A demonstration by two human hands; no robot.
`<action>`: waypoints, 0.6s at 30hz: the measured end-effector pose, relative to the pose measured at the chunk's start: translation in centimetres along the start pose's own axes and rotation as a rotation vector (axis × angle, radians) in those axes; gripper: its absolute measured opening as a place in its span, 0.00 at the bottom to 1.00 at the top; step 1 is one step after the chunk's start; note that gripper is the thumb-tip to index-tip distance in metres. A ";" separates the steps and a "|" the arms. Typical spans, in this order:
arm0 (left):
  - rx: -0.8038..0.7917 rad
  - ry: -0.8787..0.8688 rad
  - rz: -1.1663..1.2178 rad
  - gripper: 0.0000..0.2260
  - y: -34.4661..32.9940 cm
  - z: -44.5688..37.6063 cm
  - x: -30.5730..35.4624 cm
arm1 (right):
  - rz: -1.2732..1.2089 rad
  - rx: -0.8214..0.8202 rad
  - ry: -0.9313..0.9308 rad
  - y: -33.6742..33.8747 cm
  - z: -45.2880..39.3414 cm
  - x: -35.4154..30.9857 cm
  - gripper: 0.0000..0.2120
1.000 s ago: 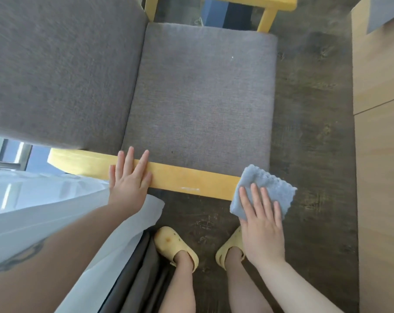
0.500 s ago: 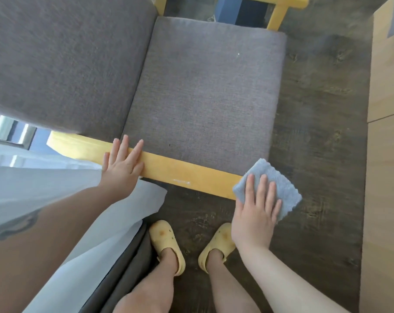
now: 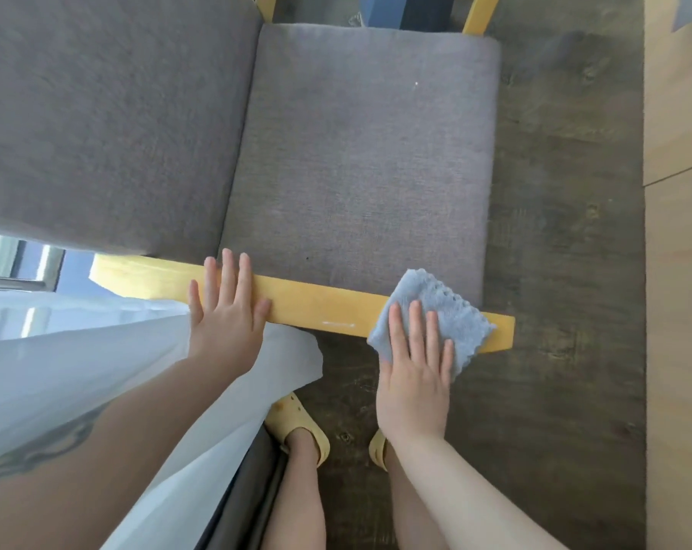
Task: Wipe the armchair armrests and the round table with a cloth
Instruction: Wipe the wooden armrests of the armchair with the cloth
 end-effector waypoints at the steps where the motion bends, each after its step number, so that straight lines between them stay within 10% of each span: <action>1: -0.012 -0.011 -0.021 0.27 0.0 0.0 -0.3 | 0.033 -0.018 0.046 0.0 1.1 1.1 0.26; 7: -0.050 -0.123 -0.054 0.28 -0.1 -0.2 -2.7 | -0.079 0.050 -0.349 1.0 -1.0 1.1 0.30; 13: -0.052 -0.115 -0.033 0.29 -0.4 -0.2 -2.5 | -0.005 -0.080 0.035 -0.2 2.0 -1.9 0.32; 18: -0.017 -0.113 -0.027 0.28 -0.7 0.0 -2.5 | -0.111 0.006 -0.566 2.3 -1.2 3.1 0.29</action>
Point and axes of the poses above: each hand's wrist, its own z-axis away from the middle knuckle, its own y-axis out of the back of the hand, x = y × z, the point moved 2 cm from there along -z, towards the middle knuckle, and after that the axes turned 5 degrees about -z, right-handed, at the moved point
